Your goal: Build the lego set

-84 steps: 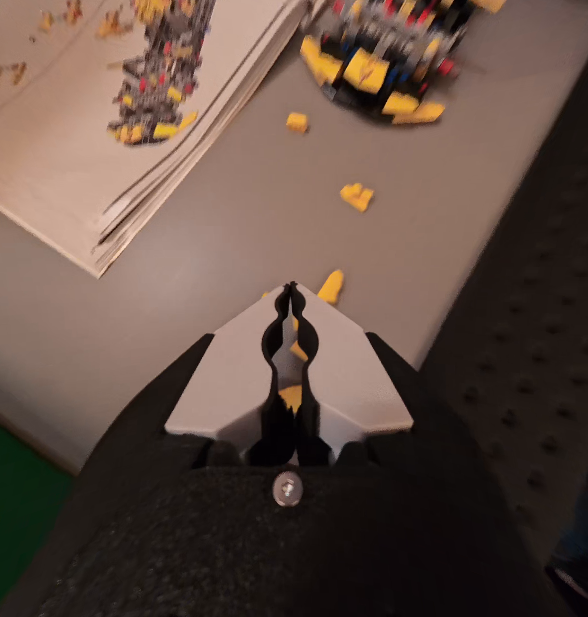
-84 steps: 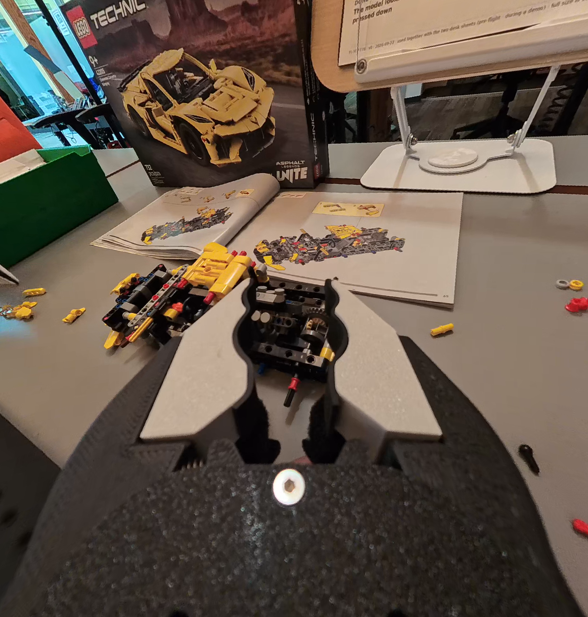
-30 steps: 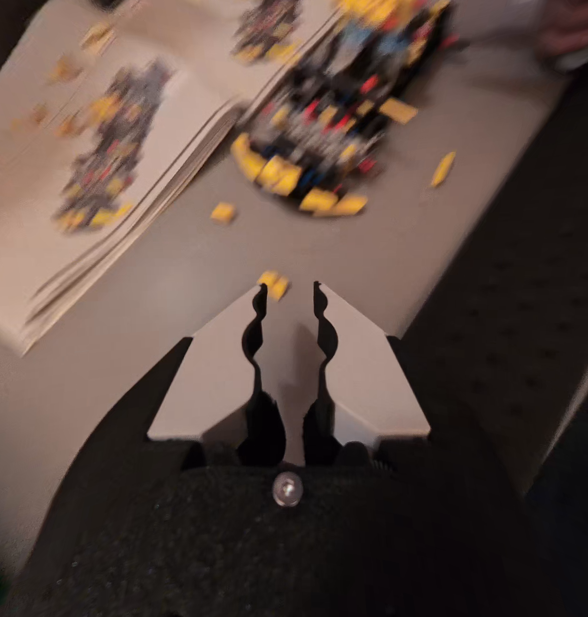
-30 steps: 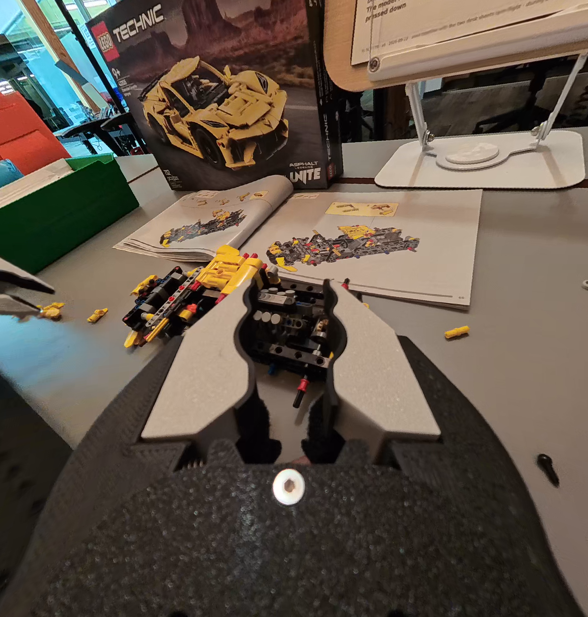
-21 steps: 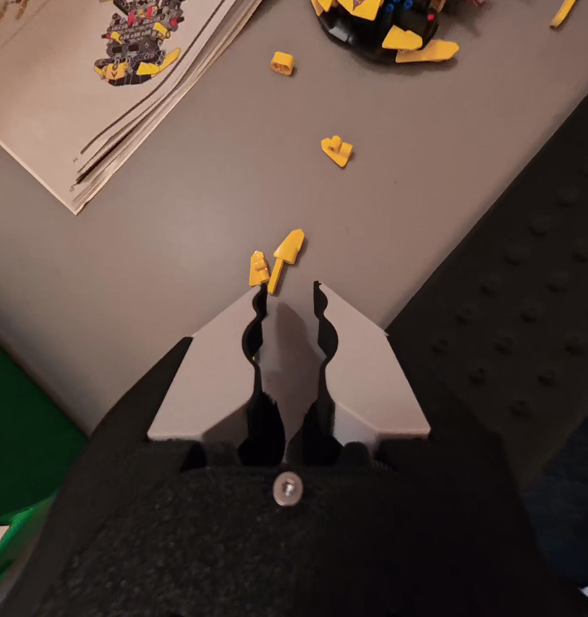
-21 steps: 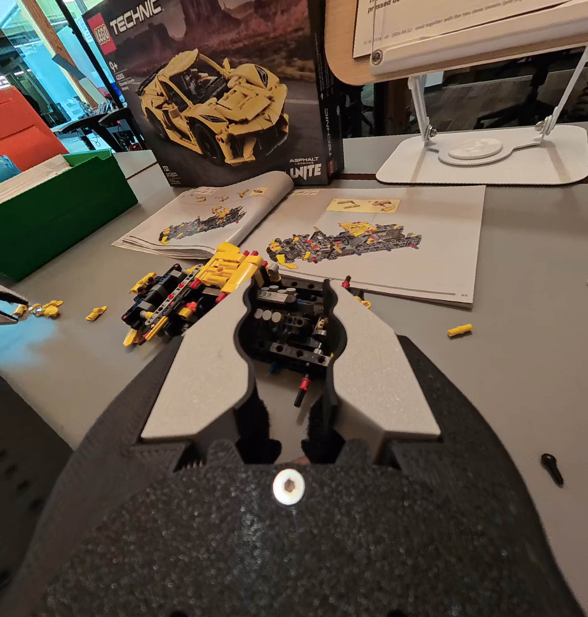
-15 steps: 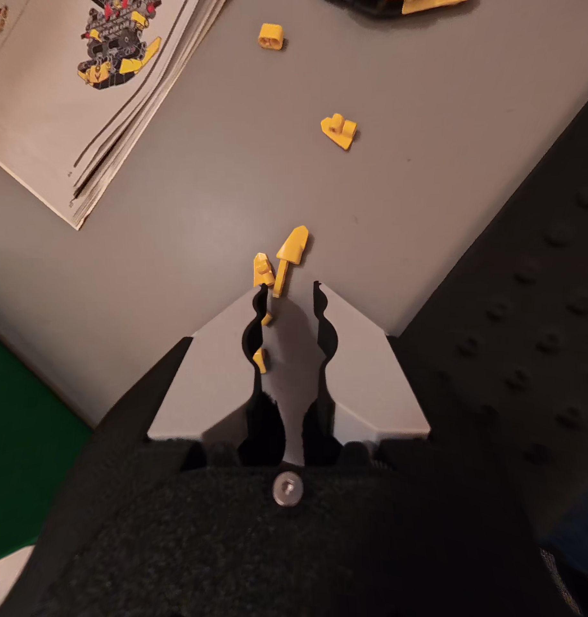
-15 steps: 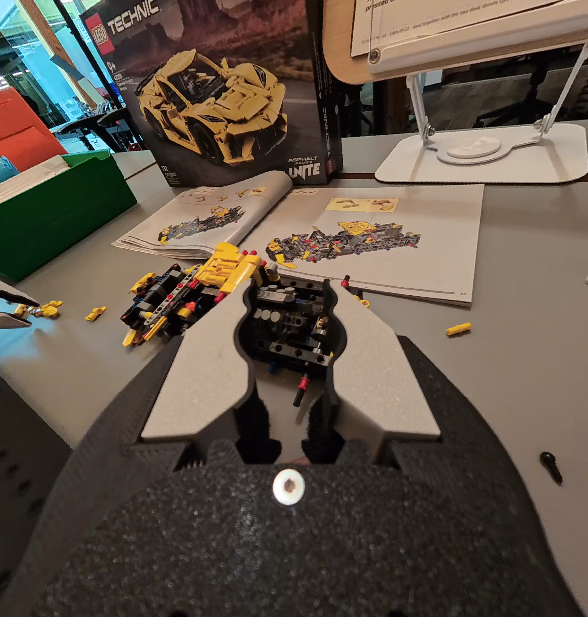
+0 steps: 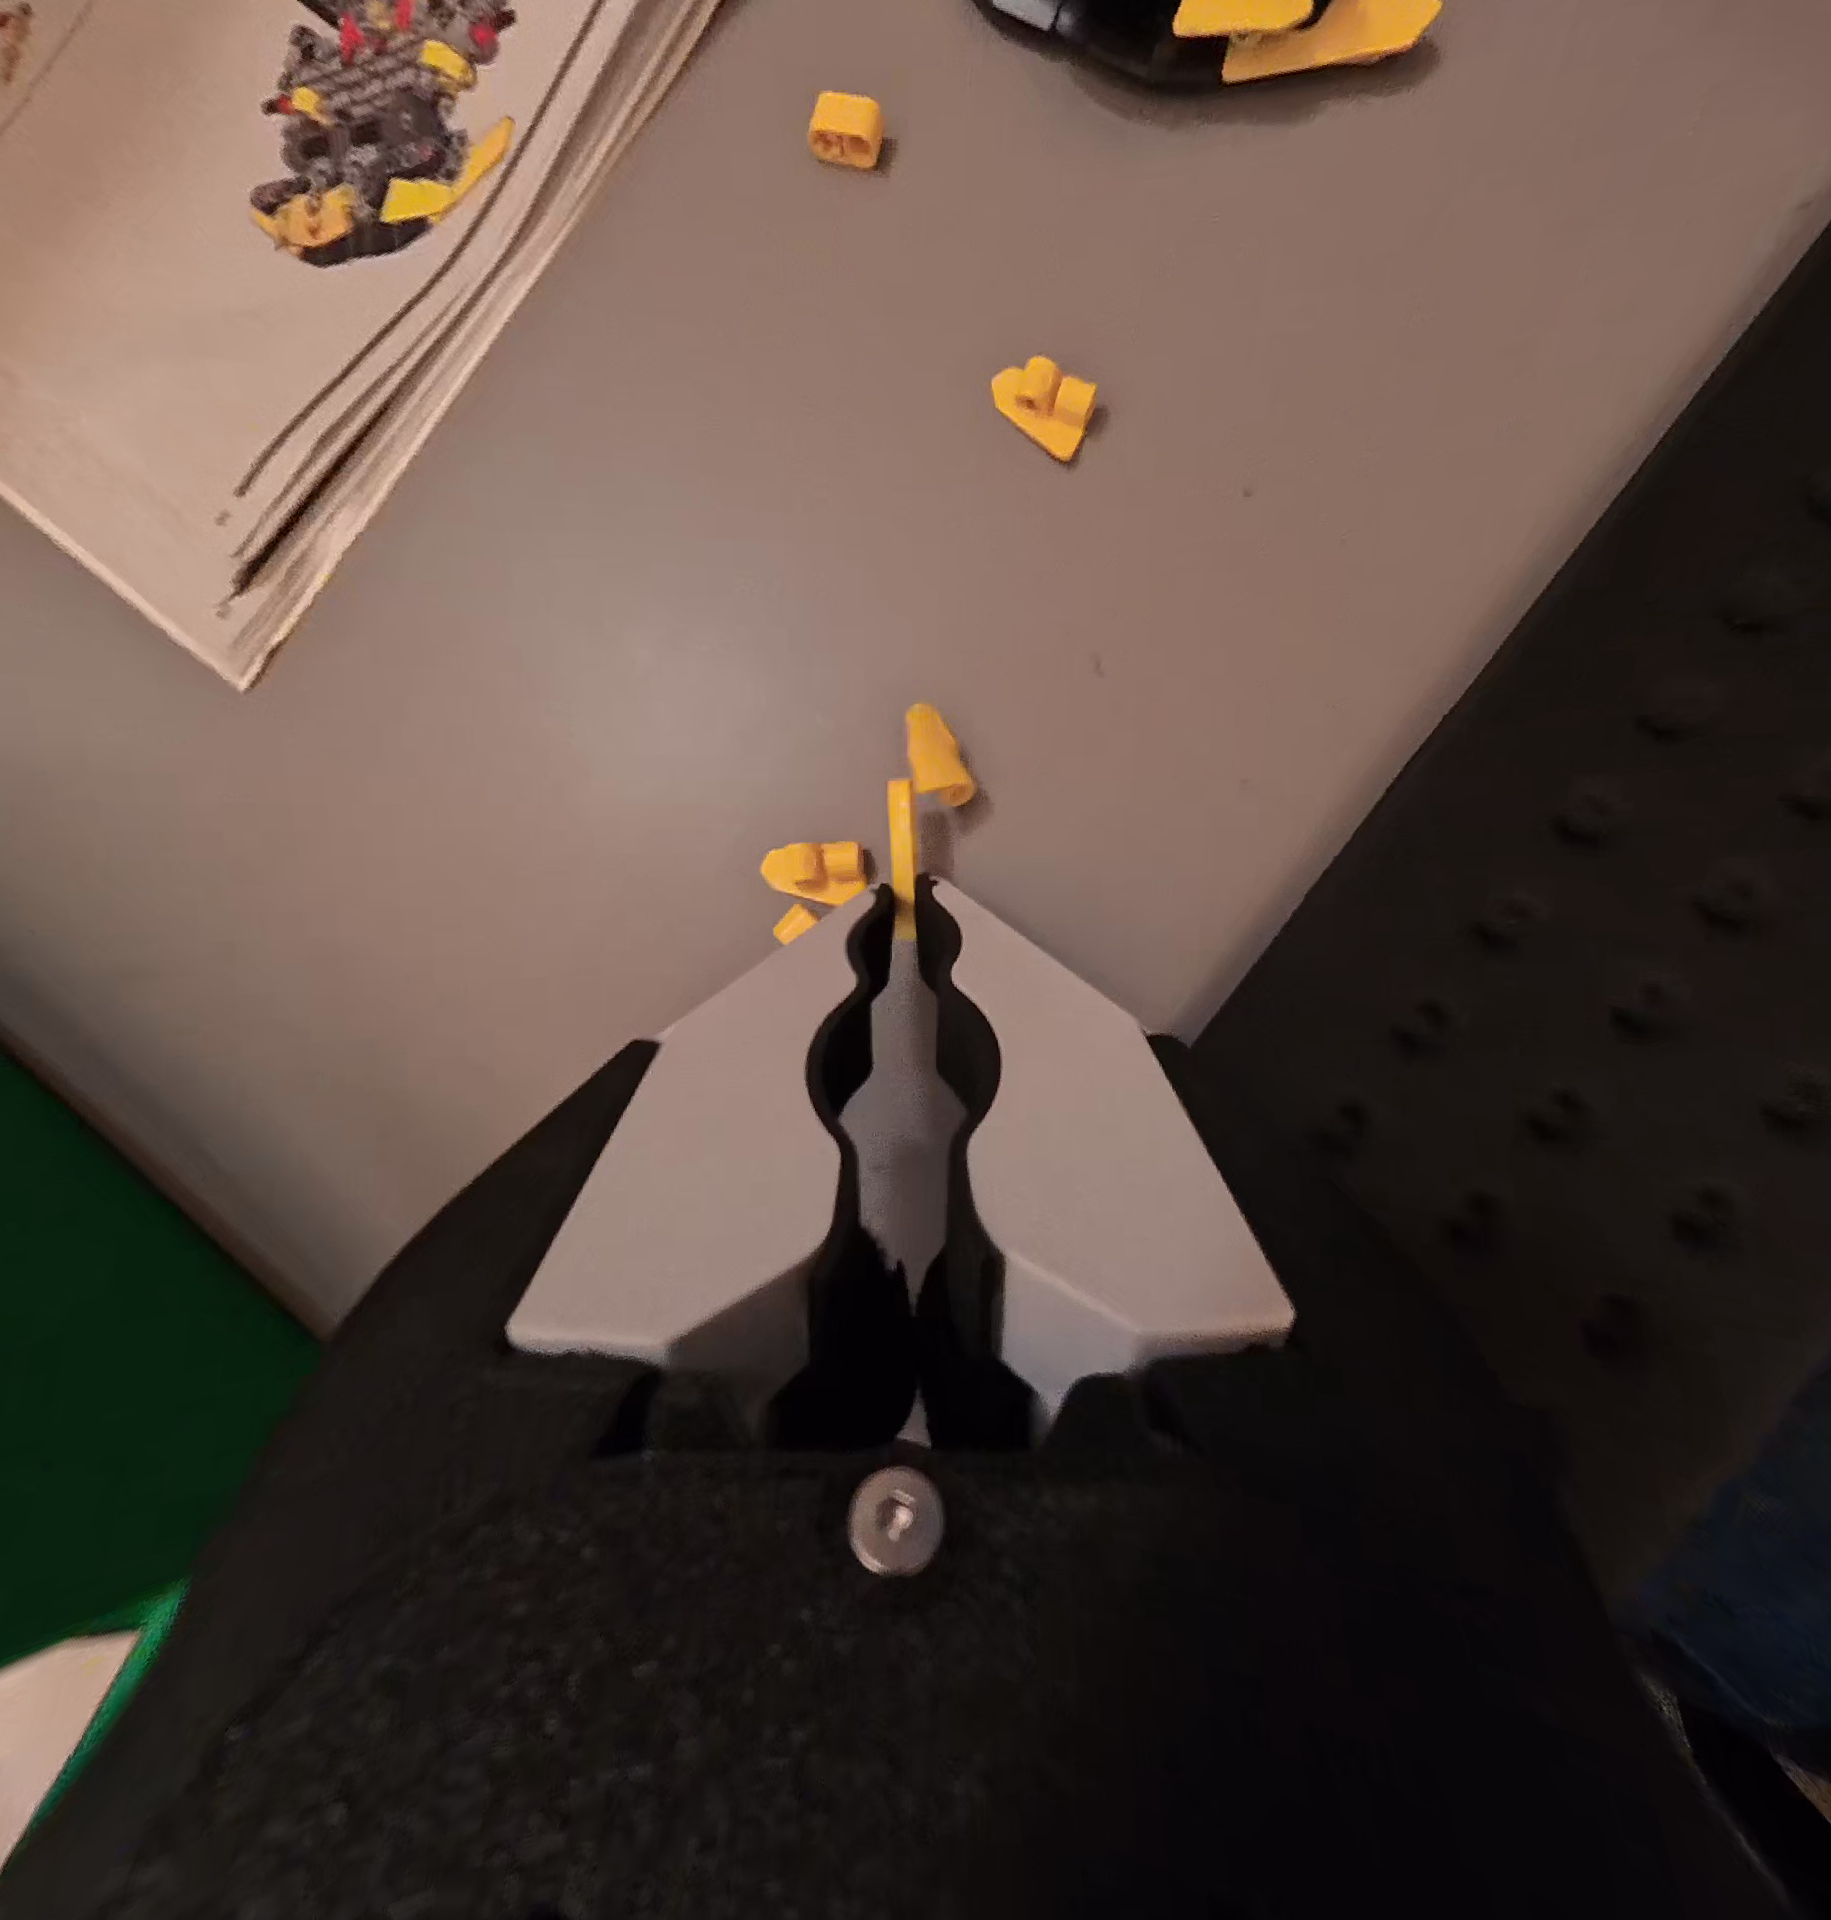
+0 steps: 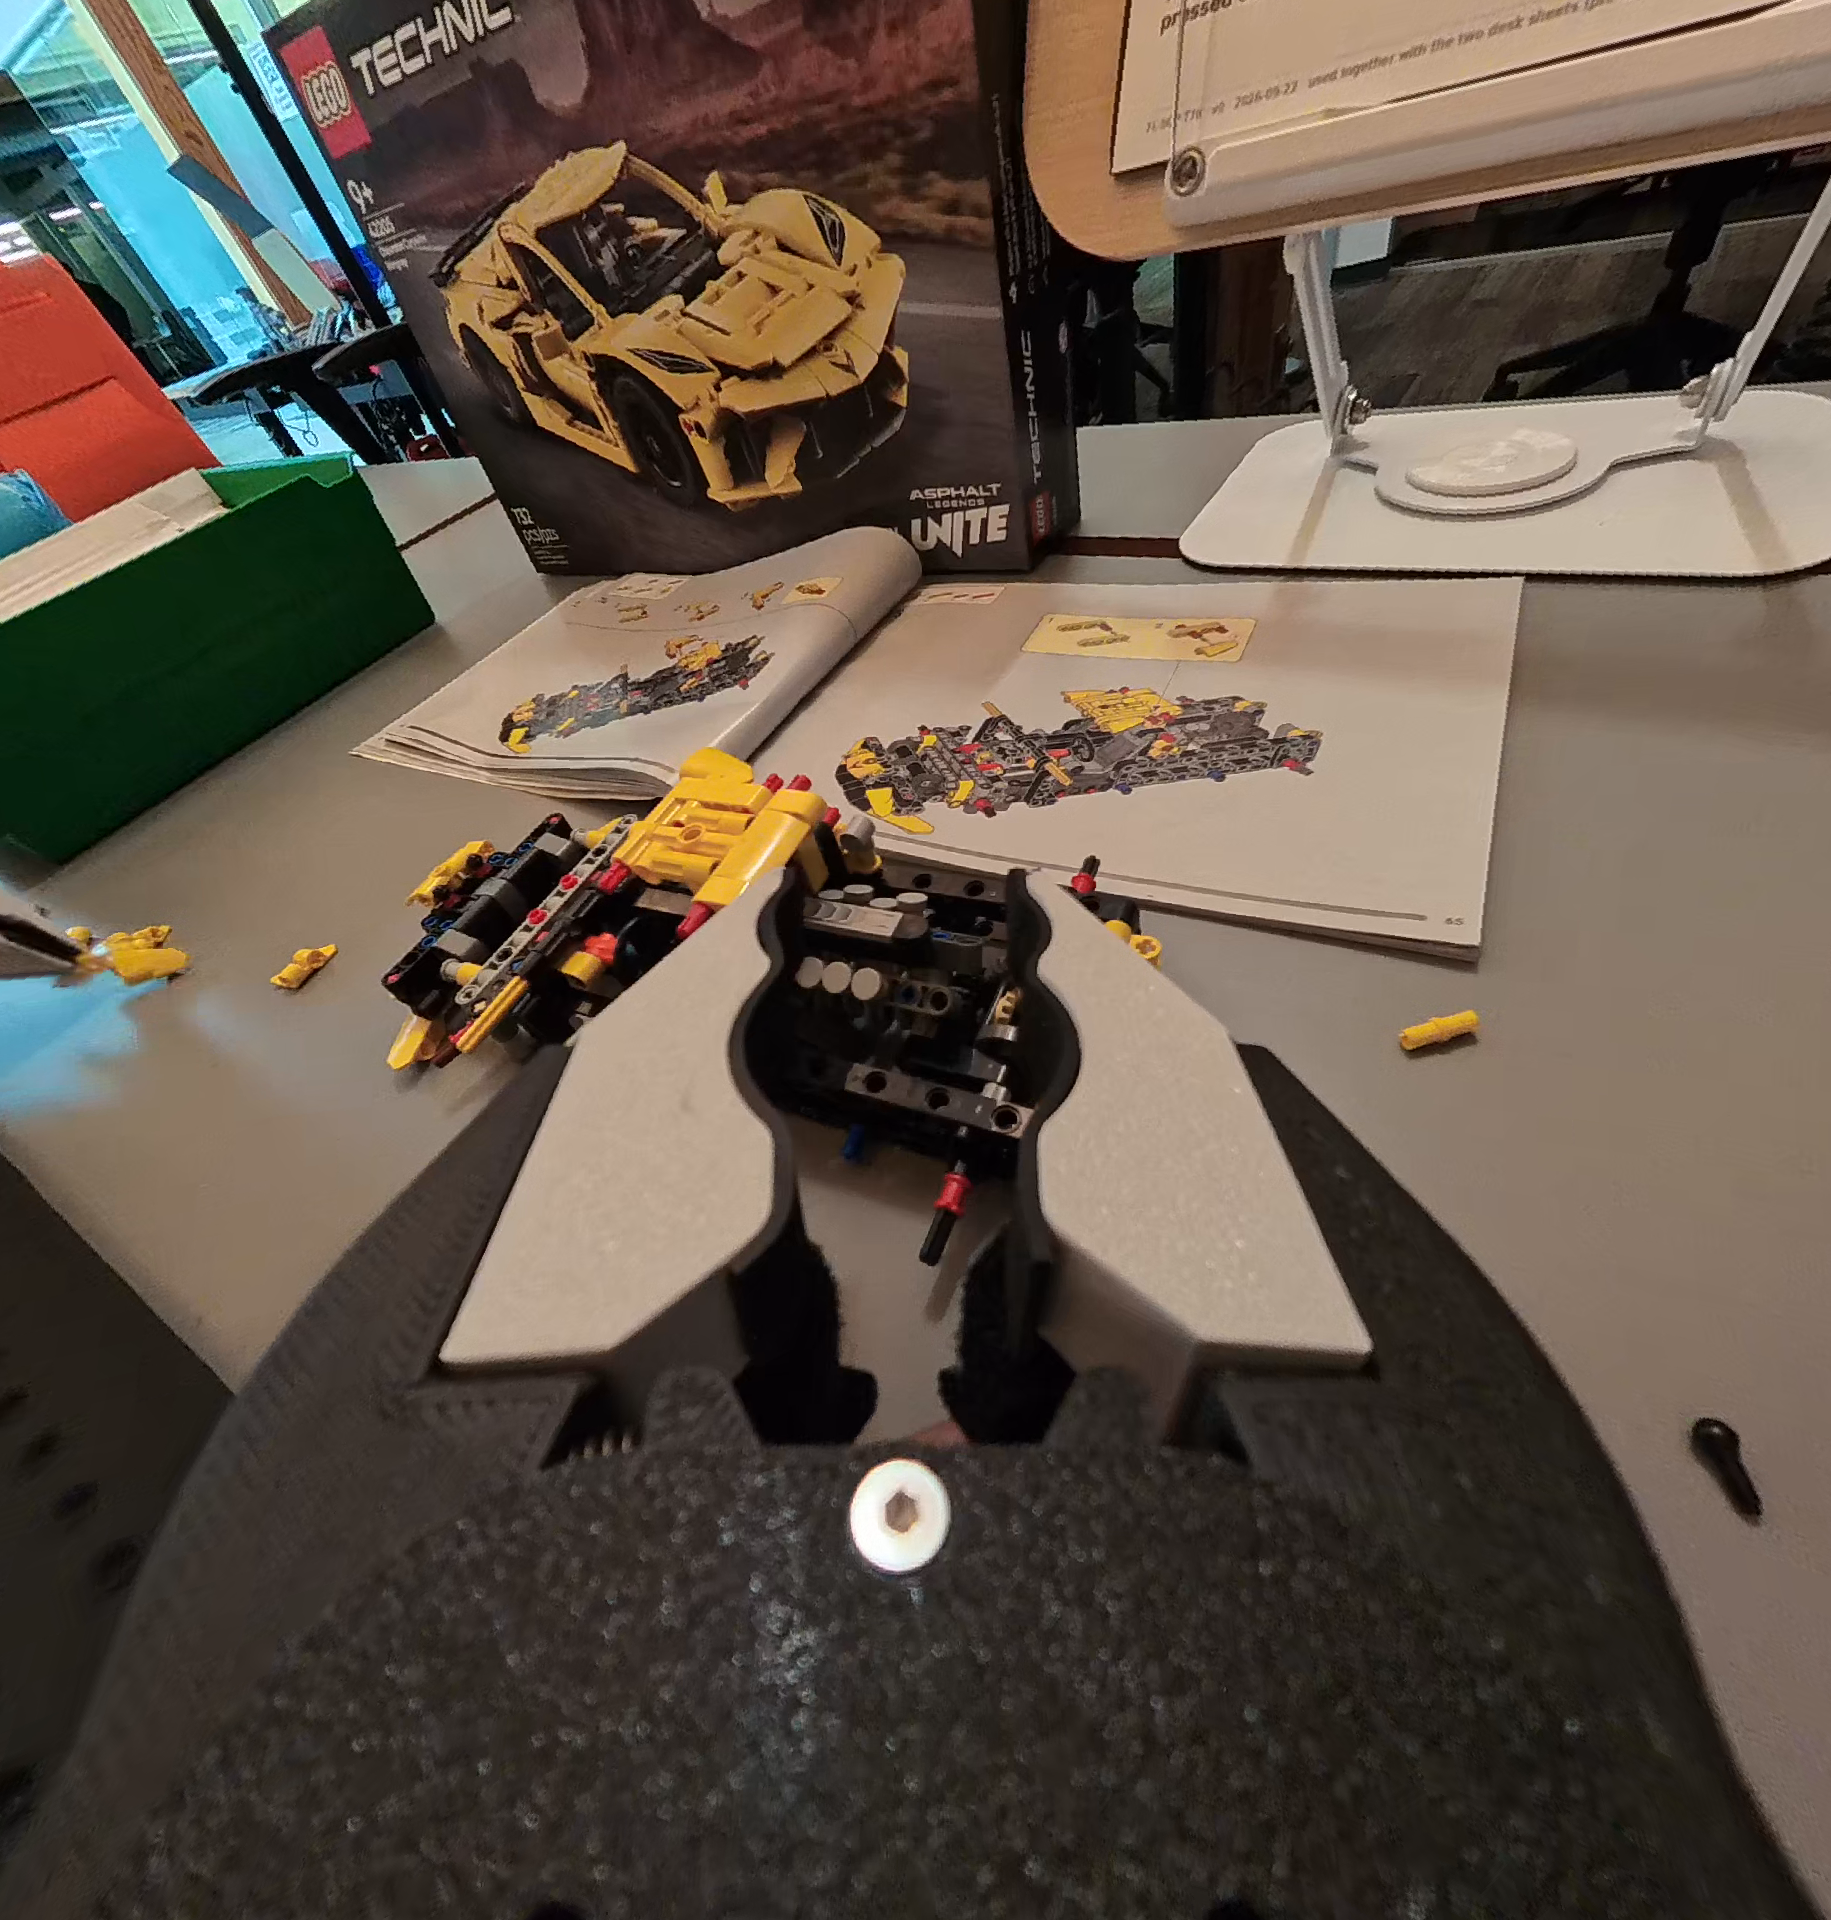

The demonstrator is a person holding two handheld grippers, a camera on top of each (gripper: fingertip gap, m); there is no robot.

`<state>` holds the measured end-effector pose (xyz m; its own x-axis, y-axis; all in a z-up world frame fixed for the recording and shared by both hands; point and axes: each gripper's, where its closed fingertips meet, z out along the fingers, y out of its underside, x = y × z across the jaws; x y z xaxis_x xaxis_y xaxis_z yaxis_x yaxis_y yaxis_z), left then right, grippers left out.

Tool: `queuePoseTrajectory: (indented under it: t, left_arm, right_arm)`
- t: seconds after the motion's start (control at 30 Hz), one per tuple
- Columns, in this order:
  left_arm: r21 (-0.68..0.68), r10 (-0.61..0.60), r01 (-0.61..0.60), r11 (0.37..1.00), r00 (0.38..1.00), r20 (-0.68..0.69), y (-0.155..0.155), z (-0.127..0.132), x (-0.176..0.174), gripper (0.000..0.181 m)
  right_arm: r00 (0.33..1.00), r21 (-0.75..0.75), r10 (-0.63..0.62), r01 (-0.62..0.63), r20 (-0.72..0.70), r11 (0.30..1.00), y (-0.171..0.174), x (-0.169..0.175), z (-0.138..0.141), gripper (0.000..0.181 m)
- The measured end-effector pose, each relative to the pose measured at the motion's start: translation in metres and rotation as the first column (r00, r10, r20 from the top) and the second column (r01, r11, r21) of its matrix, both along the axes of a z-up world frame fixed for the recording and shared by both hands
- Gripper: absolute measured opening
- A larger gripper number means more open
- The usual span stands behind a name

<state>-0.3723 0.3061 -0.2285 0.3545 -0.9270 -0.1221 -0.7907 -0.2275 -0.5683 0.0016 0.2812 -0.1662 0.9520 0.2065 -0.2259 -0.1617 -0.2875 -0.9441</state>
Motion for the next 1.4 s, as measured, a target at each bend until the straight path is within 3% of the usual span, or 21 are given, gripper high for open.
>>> queuePoseTrajectory:
  t: [0.2,0.3,0.5,0.67,0.73,0.87,1.2,1.4]
  left_arm:
    - [0.162,0.170,-0.178,0.971,0.984,0.061,0.035,0.041,-0.019,0.004]
    - [0.173,0.165,-0.193,0.966,0.973,0.164,0.036,0.062,0.000,0.003]
    - [0.042,-0.041,0.028,0.999,0.937,0.347,-0.014,0.073,0.098,0.003]
    - [-0.061,-0.208,0.258,0.964,0.878,0.430,-0.073,0.064,0.202,0.003]
    - [-0.109,-0.236,0.308,0.945,0.875,0.422,-0.094,0.053,0.237,0.003]
    - [-0.098,-0.253,0.297,0.950,0.915,0.314,-0.103,0.028,0.282,0.004]
    - [-0.126,-0.289,0.321,0.939,0.932,0.221,-0.114,0.003,0.305,0.004]
    - [-0.220,-0.132,0.227,0.949,0.916,0.378,-0.110,0.027,0.287,0.026]
  right_arm:
    - [1.000,0.002,0.004,-0.004,-0.008,1.000,0.000,0.000,0.000,0.037]
    - [1.000,-0.004,0.009,-0.009,-0.007,1.000,0.000,-0.001,-0.001,0.037]
    - [1.000,-0.006,0.009,-0.009,-0.024,1.000,0.001,0.000,-0.001,0.037]
    - [0.999,-0.009,0.011,-0.011,-0.030,1.000,0.001,0.000,-0.001,0.037]
    - [1.000,-0.008,0.011,-0.011,-0.029,1.000,0.001,0.000,-0.001,0.037]
    - [0.999,-0.001,0.012,-0.012,-0.031,1.000,0.000,0.000,0.000,0.037]
    - [0.999,0.008,0.024,-0.024,-0.048,1.000,-0.001,-0.001,0.003,0.037]
    - [0.999,0.025,0.025,-0.024,-0.043,0.999,-0.003,-0.002,0.005,0.037]
